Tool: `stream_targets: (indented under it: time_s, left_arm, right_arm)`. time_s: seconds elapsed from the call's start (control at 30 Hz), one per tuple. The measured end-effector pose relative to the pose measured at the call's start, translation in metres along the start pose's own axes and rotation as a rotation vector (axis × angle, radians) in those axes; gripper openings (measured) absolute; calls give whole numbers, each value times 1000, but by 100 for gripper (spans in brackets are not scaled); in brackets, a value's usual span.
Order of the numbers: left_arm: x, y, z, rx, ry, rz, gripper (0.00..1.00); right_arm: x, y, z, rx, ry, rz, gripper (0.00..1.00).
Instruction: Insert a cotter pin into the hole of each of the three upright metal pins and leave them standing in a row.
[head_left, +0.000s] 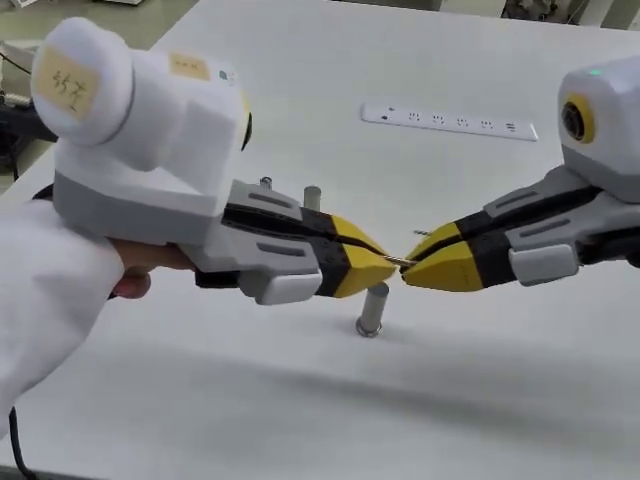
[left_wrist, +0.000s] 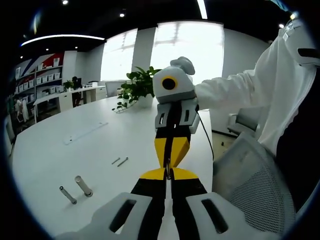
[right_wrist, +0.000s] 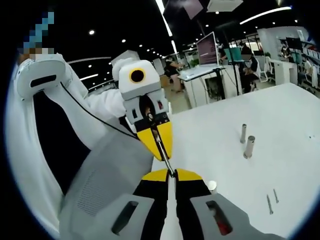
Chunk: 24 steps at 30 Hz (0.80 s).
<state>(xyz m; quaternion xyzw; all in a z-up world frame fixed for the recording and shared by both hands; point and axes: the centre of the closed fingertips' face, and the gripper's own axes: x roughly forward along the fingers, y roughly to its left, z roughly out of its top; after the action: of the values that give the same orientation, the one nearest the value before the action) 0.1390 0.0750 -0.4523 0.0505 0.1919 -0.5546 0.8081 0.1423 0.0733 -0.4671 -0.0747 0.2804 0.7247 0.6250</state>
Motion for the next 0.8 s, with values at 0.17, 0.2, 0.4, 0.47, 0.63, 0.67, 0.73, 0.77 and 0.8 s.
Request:
stream_targets:
  time_s: [0.17, 0.2, 0.4, 0.47, 0.63, 0.67, 0.73, 0.77, 0.8]
  left_arm:
    - [1, -1, -2, 2, 7, -4, 0]
    - [1, -1, -2, 2, 6, -5, 0]
    - [1, 0, -3, -16, -2, -3, 0]
    - [1, 1, -4, -13, 1, -2, 0]
    - [0, 8, -3, 10, -9, 28, 1]
    - [0, 9, -5, 9, -3, 26, 1]
    - [-1, 13, -6, 23, -3, 42, 1]
    - [-1, 14, -6, 29, -5, 46, 2]
    - [-1, 17, -7, 33, -6, 58, 2]
  right_arm:
    - [2, 4, -1, -32, 16, -4, 0]
    - [1, 3, -2, -44, 21, -6, 0]
    - [3, 3, -2, -91, 31, -38, 0]
    - [3, 3, -2, -103, 37, -47, 0]
    - [3, 0, 1, -121, 35, -60, 0]
    - [4, 0, 2, -122, 36, -65, 0]
    - [4, 0, 1, -135, 45, -79, 0]
    - [4, -2, 1, -157, 53, -88, 0]
    - [4, -1, 1, -161, 55, -97, 0]
